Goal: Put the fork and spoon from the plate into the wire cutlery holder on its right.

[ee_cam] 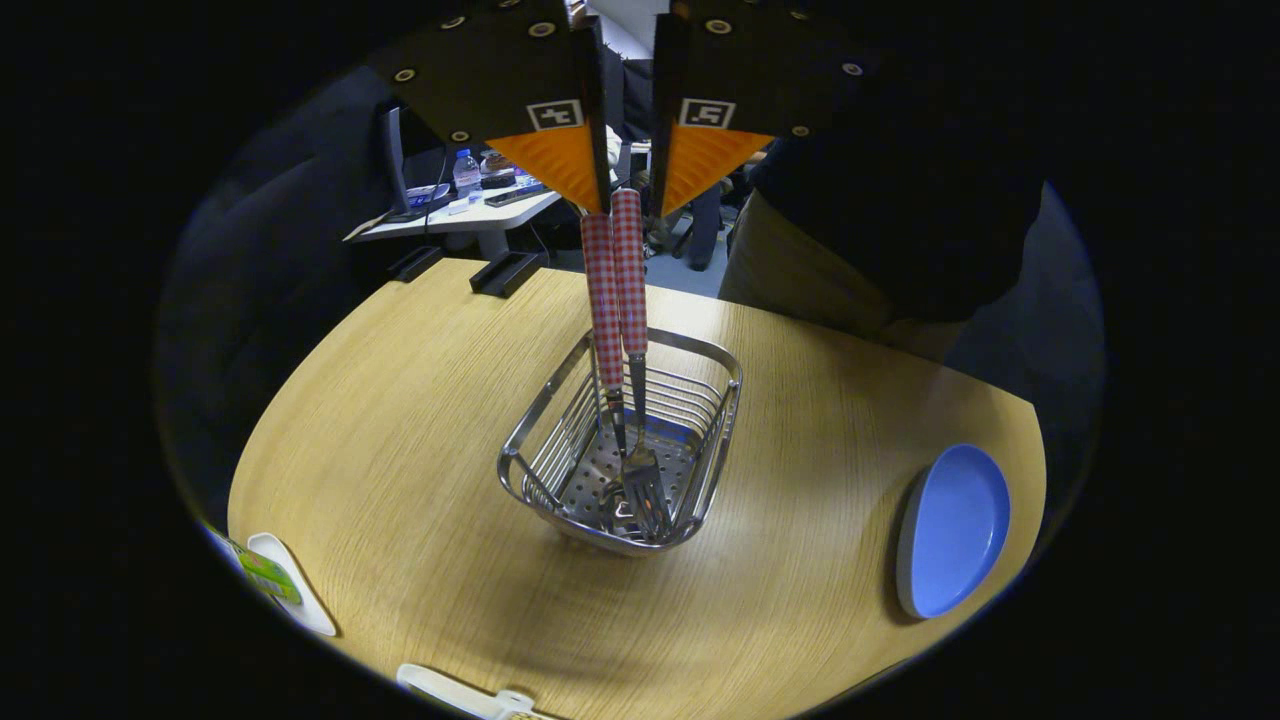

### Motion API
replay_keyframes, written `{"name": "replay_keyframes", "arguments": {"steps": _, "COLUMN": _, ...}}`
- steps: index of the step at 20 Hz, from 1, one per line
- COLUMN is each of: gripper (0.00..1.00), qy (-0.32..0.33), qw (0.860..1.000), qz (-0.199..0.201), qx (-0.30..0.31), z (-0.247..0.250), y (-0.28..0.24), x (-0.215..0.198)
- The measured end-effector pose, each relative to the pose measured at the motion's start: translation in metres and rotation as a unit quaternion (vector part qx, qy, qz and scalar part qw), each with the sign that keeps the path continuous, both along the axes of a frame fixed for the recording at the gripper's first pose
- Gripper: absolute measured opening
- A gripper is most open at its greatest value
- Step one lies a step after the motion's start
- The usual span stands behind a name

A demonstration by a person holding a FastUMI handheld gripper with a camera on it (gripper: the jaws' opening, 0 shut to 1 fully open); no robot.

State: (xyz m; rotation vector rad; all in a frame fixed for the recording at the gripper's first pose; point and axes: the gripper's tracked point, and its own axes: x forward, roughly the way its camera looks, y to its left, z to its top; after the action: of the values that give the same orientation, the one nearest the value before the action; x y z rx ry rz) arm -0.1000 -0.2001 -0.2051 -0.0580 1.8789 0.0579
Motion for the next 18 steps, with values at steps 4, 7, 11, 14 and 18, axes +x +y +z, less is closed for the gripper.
{"name": "replay_keyframes", "arguments": {"steps": 4, "gripper": 0.29, "qy": -0.055, "qw": 0.998, "qz": -0.035, "qx": 0.026, "z": 0.011, "y": 0.004, "x": 0.014}}
{"name": "replay_keyframes", "arguments": {"steps": 7, "gripper": 0.43, "qy": -0.102, "qw": 0.993, "qz": -0.047, "qx": 0.044, "z": 0.019, "y": 0.008, "x": 0.024}}
{"name": "replay_keyframes", "arguments": {"steps": 11, "gripper": 0.52, "qy": -0.182, "qw": 0.981, "qz": -0.054, "qx": 0.048, "z": 0.032, "y": 0.018, "x": 0.034}}
{"name": "replay_keyframes", "arguments": {"steps": 14, "gripper": 0.55, "qy": -0.264, "qw": 0.959, "qz": -0.079, "qx": 0.065, "z": 0.046, "y": 0.029, "x": 0.051}}
{"name": "replay_keyframes", "arguments": {"steps": 18, "gripper": 0.59, "qy": -0.385, "qw": 0.909, "qz": -0.123, "qx": 0.101, "z": 0.082, "y": 0.049, "x": 0.068}}
